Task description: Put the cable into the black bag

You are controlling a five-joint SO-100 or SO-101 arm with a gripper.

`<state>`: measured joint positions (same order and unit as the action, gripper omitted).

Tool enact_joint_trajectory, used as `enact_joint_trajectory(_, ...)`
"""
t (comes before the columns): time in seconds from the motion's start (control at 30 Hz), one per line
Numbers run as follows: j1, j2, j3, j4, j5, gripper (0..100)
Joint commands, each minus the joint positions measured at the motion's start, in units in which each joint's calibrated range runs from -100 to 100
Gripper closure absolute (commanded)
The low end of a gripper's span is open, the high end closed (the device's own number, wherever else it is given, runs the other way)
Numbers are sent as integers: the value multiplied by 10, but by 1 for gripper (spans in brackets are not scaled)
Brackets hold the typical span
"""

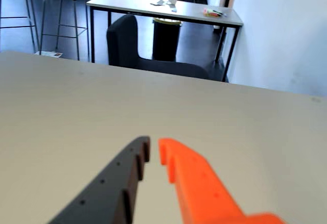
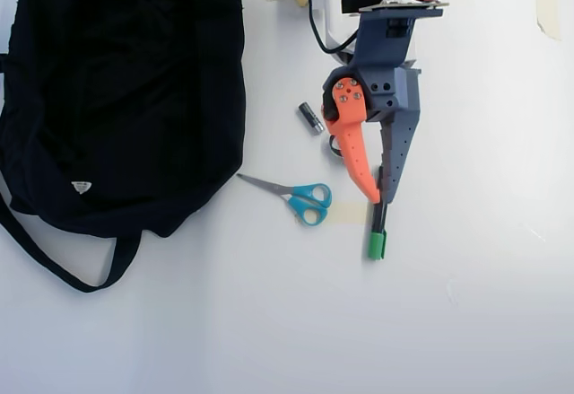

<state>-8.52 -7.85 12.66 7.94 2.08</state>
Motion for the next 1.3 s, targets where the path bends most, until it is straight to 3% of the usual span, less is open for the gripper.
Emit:
enact_joint_trajectory(0.0, 1, -14, 2, -3, 4, 98)
enact_joint_trajectory(0.17, 1, -15, 0, 45, 4, 98)
enact_joint_trajectory(0.8, -43, -15, -209, 838, 29, 98)
enact_joint_trajectory(1.13, -55, -16, -201, 914, 31, 98)
enact_joint_trajectory(1.27, -61, -16, -201, 915, 64, 98)
